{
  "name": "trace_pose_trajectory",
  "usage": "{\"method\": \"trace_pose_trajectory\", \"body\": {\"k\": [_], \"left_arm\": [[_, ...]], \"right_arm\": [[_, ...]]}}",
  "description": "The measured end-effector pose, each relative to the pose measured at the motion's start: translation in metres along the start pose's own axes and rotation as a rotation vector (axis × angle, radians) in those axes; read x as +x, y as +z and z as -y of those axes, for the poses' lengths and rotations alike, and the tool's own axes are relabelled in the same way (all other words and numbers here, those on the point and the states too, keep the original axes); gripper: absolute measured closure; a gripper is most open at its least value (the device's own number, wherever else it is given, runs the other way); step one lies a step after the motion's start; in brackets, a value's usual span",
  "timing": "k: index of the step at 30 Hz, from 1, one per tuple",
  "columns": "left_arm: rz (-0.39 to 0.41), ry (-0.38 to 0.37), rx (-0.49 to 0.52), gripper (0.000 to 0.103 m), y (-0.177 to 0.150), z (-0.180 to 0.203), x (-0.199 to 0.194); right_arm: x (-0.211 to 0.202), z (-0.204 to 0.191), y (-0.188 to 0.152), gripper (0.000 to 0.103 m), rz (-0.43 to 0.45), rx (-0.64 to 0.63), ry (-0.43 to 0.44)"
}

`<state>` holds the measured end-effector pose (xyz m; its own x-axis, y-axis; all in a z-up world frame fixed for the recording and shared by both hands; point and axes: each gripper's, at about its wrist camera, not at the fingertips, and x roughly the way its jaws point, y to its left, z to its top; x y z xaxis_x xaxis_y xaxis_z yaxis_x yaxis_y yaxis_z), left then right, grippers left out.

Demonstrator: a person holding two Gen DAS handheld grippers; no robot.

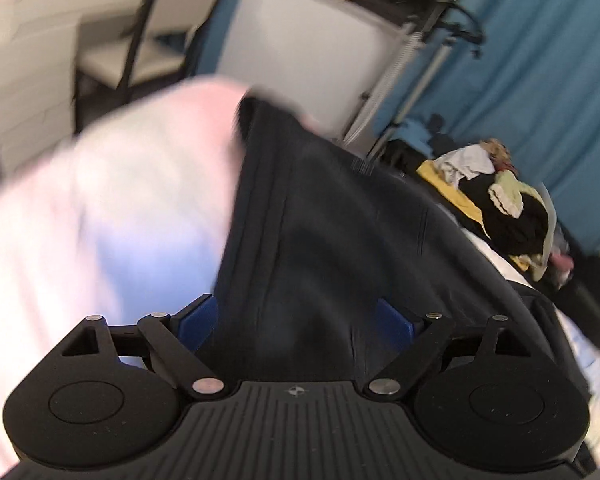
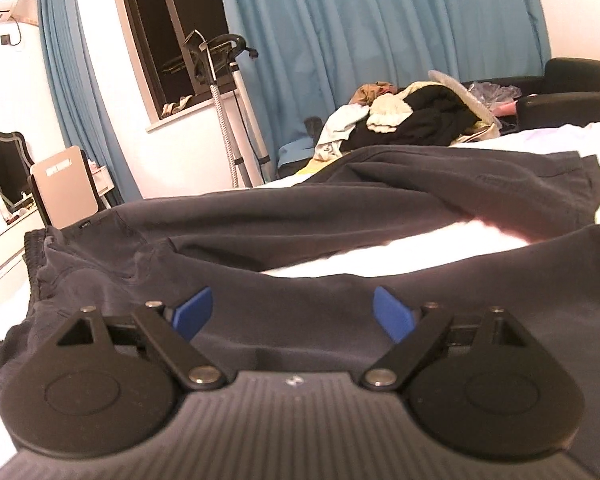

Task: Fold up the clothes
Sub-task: 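Lower the waistband onto the pants with the left gripper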

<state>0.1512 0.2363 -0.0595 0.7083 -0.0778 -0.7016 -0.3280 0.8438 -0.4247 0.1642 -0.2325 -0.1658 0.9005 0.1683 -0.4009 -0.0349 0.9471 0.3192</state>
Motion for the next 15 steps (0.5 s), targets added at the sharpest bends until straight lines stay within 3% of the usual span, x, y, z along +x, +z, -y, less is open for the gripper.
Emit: {"method": "trace_pose_trajectory", "body": {"k": [3, 6, 11, 15], "left_arm": [[-0.064, -0.019, -0.144, 0.014, -0.032, -0.018, 0.003], [-0.114, 0.007, -0.221, 0.015, -0.042, -0.026, 0.01], [-0.071, 0.023, -0.24, 0.016, -0.041, -0.025, 0.017], [-0.097, 0.038, -0.247, 0.02, -0.046, -0.026, 0.033]], "right_arm": [[-0.016, 0.004, 0.002, 0.014, -0.021, 0.045, -0.013], [-0.032, 0.012, -0.001, 0.014, -0.063, 0.115, -0.012], [-0.04, 0.02, -0.001, 0.014, -0.056, 0.151, -0.053], [-0.036, 0.021, -0.004, 0.014, -0.071, 0.17, -0.066]]}}
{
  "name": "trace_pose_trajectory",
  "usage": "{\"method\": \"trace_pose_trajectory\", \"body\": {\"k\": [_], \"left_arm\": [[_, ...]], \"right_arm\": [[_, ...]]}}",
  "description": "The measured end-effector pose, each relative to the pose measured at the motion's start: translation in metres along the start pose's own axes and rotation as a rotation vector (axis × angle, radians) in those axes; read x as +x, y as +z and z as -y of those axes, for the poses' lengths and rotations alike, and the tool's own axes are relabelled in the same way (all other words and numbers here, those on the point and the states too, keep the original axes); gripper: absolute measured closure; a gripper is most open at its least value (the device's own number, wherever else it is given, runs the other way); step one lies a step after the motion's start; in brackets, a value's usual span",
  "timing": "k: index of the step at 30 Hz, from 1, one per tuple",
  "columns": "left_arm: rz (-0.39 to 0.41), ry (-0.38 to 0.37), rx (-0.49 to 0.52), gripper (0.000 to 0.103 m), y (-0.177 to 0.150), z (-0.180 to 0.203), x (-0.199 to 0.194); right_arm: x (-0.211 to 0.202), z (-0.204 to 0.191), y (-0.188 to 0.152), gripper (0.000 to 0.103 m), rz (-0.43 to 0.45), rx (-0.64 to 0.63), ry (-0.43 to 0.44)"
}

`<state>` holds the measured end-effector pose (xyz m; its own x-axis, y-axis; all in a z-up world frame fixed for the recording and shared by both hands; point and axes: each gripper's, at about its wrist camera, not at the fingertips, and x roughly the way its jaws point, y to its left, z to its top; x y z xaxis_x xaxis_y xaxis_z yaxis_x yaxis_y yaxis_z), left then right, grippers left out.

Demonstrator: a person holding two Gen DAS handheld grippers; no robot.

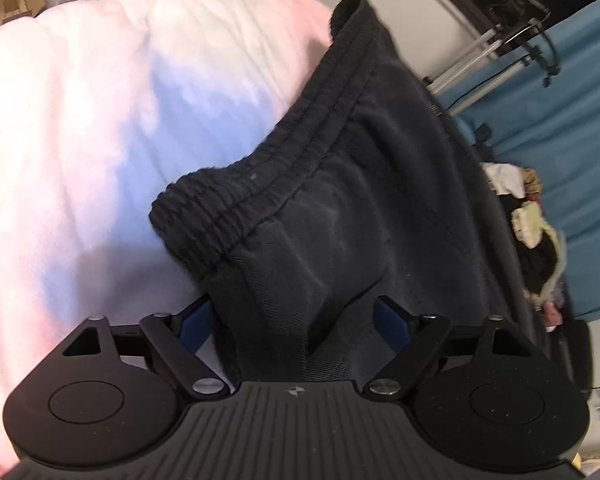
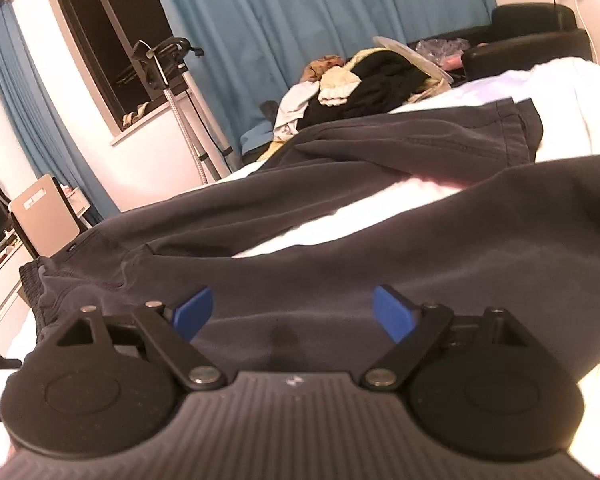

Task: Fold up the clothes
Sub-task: 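Lower the waistband onto the pants with the left gripper, then hold the waistband with the left gripper while the right gripper grasps a pant leg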

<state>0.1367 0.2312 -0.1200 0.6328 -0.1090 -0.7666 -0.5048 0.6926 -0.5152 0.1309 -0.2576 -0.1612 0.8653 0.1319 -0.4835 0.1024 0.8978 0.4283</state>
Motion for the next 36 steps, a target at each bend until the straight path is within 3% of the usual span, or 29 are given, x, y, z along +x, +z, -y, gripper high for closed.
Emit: {"method": "trace_pose_trajectory", "body": {"k": [3, 6, 8, 13, 25, 28, 36], "left_arm": [[-0.01, 0.022, 0.024, 0.022, -0.001, 0.003, 0.007], [-0.01, 0.052, 0.048, 0.031, -0.004, 0.005, 0.01], [-0.009, 0.062, 0.048, 0.047, -0.005, 0.004, 0.011], [-0.014, 0.033, 0.011, 0.064, -0.004, -0.002, 0.01], [0.016, 0.058, 0.104, 0.078, -0.009, 0.011, 0.0], [0.016, 0.05, 0.111, 0.091, -0.009, 0.012, -0.002], [0.003, -0.016, 0.028, 0.092, -0.004, 0.002, -0.007]], "right_arm": [[0.003, -0.001, -0.001, 0.014, -0.005, -0.008, -0.011], [0.004, -0.001, -0.002, 0.014, -0.005, -0.015, -0.022], [0.006, -0.001, -0.002, 0.014, -0.009, -0.017, -0.029], [0.009, 0.0, -0.004, 0.014, -0.016, -0.022, -0.047], [0.003, 0.015, -0.001, 0.014, -0.004, 0.025, -0.095], [-0.006, 0.022, 0.004, 0.014, 0.02, 0.073, -0.092], [-0.083, 0.081, 0.039, 0.014, 0.141, 0.381, 0.014]]}}
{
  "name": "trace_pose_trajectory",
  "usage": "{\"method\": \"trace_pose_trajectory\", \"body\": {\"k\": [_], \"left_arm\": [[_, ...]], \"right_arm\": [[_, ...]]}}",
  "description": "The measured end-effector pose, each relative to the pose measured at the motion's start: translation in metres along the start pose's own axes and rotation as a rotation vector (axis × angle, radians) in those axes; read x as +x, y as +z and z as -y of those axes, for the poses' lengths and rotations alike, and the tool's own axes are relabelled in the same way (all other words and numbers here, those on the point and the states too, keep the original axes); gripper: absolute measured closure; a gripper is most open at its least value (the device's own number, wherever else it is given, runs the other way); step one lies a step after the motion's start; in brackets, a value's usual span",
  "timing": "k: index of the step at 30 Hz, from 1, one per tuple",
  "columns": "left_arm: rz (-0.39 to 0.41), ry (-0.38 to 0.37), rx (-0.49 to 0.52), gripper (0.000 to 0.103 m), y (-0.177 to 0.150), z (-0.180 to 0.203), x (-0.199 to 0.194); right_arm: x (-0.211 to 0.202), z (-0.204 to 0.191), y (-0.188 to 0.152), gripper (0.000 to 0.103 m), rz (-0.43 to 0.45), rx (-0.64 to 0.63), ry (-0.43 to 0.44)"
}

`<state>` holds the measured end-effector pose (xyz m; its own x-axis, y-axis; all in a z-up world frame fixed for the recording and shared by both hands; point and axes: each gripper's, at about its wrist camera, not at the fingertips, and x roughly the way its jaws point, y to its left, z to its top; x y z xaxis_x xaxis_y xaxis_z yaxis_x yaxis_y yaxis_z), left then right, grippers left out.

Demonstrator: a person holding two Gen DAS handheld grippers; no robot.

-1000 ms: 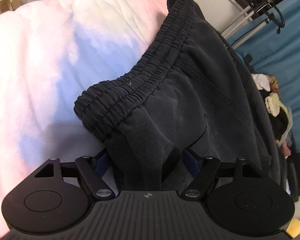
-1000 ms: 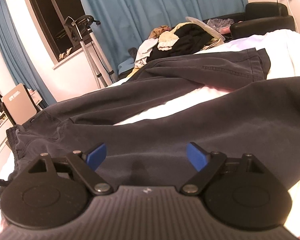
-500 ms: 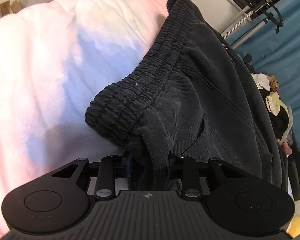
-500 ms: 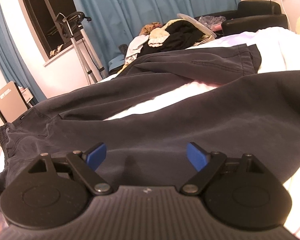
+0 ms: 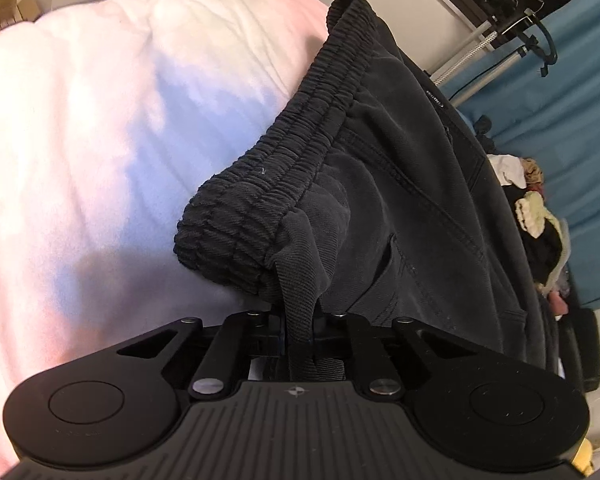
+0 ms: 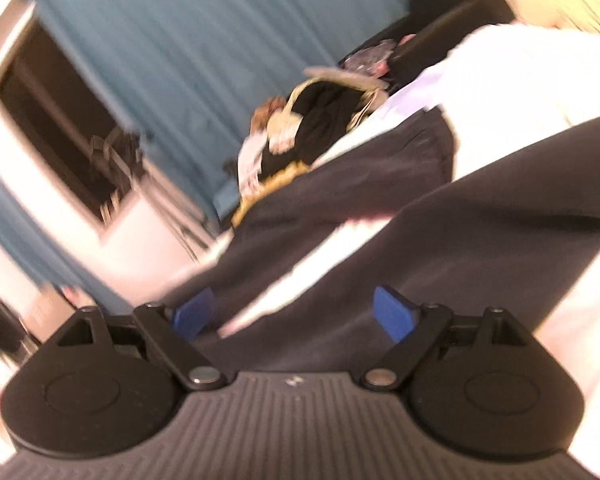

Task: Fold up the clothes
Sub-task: 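Hold the waistband with the left gripper while the right gripper grasps a pant leg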

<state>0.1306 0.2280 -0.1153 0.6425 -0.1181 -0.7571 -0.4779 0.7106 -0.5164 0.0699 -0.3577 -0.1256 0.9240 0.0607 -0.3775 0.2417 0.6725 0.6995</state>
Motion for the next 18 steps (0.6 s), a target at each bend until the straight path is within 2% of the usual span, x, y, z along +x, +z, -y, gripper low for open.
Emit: {"method": "trace_pose_trajectory", "body": {"k": [5, 8, 11, 13, 16, 18], "left_arm": [[-0.008, -0.009, -0.007, 0.092, 0.001, 0.001, 0.002], [-0.022, -0.012, -0.04, 0.091, 0.001, -0.001, 0.006], [-0.044, -0.016, -0.08, 0.091, 0.003, -0.004, 0.011], [-0.058, -0.018, -0.097, 0.09, 0.005, -0.005, 0.016], [-0.068, 0.002, -0.066, 0.088, 0.005, -0.002, 0.024], [-0.069, 0.008, -0.075, 0.088, 0.004, -0.001, 0.027]], "right_arm": [[-0.043, 0.065, 0.043, 0.012, 0.013, 0.198, -0.021], [-0.054, 0.117, 0.057, 0.012, -0.006, 0.341, -0.095], [-0.062, 0.16, 0.067, 0.011, 0.032, 0.446, -0.188], [-0.063, 0.182, 0.074, 0.012, 0.054, 0.51, -0.198], [-0.055, 0.194, 0.087, 0.013, 0.083, 0.51, -0.192], [-0.046, 0.192, 0.095, 0.025, 0.102, 0.456, -0.223]]}}
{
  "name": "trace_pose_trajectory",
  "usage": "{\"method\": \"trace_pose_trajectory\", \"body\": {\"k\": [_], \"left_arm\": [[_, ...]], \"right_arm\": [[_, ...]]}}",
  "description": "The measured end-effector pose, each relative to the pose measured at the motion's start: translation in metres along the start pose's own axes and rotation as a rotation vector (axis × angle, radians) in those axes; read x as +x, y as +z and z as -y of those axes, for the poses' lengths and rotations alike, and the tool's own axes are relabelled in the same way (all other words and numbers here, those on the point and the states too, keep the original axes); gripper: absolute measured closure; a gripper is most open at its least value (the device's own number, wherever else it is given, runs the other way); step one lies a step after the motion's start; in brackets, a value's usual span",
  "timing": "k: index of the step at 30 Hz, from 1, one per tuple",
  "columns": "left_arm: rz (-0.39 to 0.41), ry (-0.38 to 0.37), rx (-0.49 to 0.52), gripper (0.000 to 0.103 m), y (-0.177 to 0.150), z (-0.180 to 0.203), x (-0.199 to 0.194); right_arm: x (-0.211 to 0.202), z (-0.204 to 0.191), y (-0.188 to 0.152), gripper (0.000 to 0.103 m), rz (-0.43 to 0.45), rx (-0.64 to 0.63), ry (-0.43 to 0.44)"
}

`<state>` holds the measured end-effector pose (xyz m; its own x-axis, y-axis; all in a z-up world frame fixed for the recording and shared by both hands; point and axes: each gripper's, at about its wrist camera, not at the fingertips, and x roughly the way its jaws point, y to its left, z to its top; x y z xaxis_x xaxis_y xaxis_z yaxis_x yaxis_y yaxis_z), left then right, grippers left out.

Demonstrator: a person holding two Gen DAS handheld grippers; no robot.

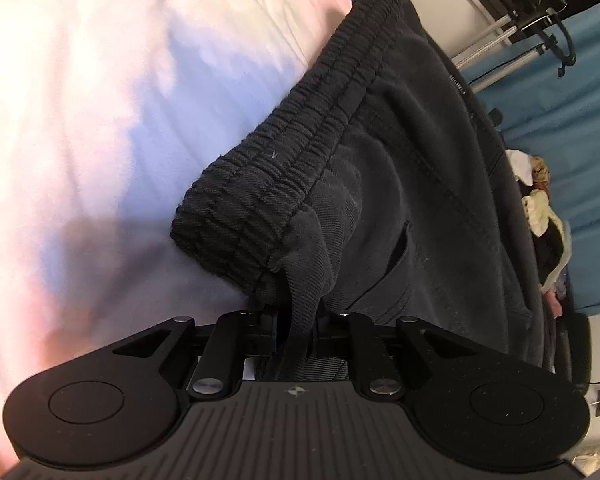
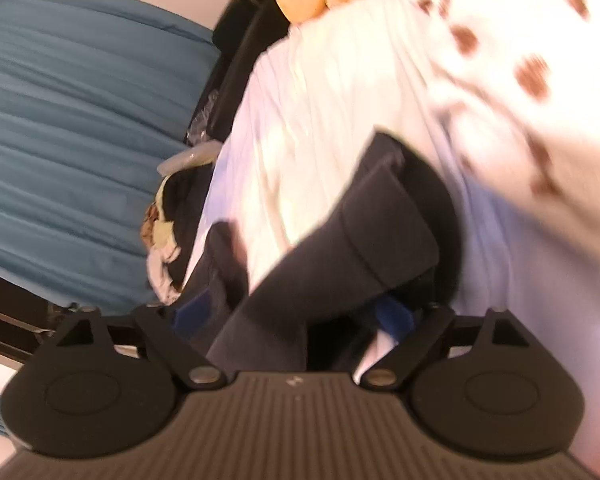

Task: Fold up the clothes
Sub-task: 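Hold the waistband with the left gripper while the right gripper grasps a pant leg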

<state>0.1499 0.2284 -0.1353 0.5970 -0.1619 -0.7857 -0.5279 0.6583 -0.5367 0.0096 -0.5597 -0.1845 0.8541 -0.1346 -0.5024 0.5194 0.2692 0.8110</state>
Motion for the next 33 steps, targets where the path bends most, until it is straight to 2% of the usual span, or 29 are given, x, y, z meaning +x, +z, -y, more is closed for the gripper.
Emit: {"method": "trace_pose_trajectory", "body": {"k": [2, 4, 6, 10, 12, 14, 15, 17, 20, 23, 25, 29, 33], "left_arm": [[0.006, -0.004, -0.02, 0.09, 0.001, -0.003, 0.0], [0.026, -0.026, -0.052, 0.094, 0.002, -0.007, -0.004], [0.056, -0.088, -0.099, 0.095, 0.006, -0.011, -0.013], [0.141, -0.251, -0.161, 0.097, 0.015, -0.022, -0.044], [0.175, -0.266, -0.172, 0.097, 0.016, -0.03, -0.055], [0.191, -0.251, -0.2, 0.097, 0.016, -0.043, -0.062], [0.199, -0.228, -0.203, 0.097, 0.017, -0.049, -0.065], [0.205, -0.169, -0.196, 0.097, 0.019, -0.058, -0.065], [0.152, -0.144, -0.218, 0.097, 0.023, -0.072, -0.054], [0.13, -0.137, -0.223, 0.097, 0.025, -0.075, -0.05], [0.134, -0.126, -0.204, 0.097, 0.025, -0.071, -0.051], [0.154, -0.113, -0.174, 0.097, 0.025, -0.064, -0.057], [0.163, -0.129, -0.197, 0.097, 0.025, -0.065, -0.058]], "right_arm": [[0.012, -0.009, 0.006, 0.076, 0.019, -0.056, -0.037], [0.02, -0.023, 0.014, 0.087, 0.04, -0.1, -0.066], [0.025, -0.043, 0.023, 0.094, 0.062, -0.144, -0.065], [-0.005, -0.109, 0.035, 0.098, 0.149, -0.329, 0.14], [-0.031, -0.118, 0.036, 0.099, 0.211, -0.394, 0.268], [-0.047, -0.112, 0.033, 0.099, 0.254, -0.456, 0.317], [-0.049, -0.1, 0.031, 0.099, 0.242, -0.458, 0.283], [-0.042, -0.061, 0.026, 0.099, 0.181, -0.421, 0.161], [-0.023, 0.007, 0.014, 0.099, 0.101, -0.351, -0.008], [-0.009, 0.06, -0.004, 0.099, 0.044, -0.293, -0.092], [-0.01, 0.08, -0.014, 0.099, 0.03, -0.256, -0.101], [-0.013, 0.076, -0.012, 0.099, 0.013, -0.259, -0.111], [-0.005, 0.023, 0.007, 0.099, 0.01, -0.298, -0.102]]}}
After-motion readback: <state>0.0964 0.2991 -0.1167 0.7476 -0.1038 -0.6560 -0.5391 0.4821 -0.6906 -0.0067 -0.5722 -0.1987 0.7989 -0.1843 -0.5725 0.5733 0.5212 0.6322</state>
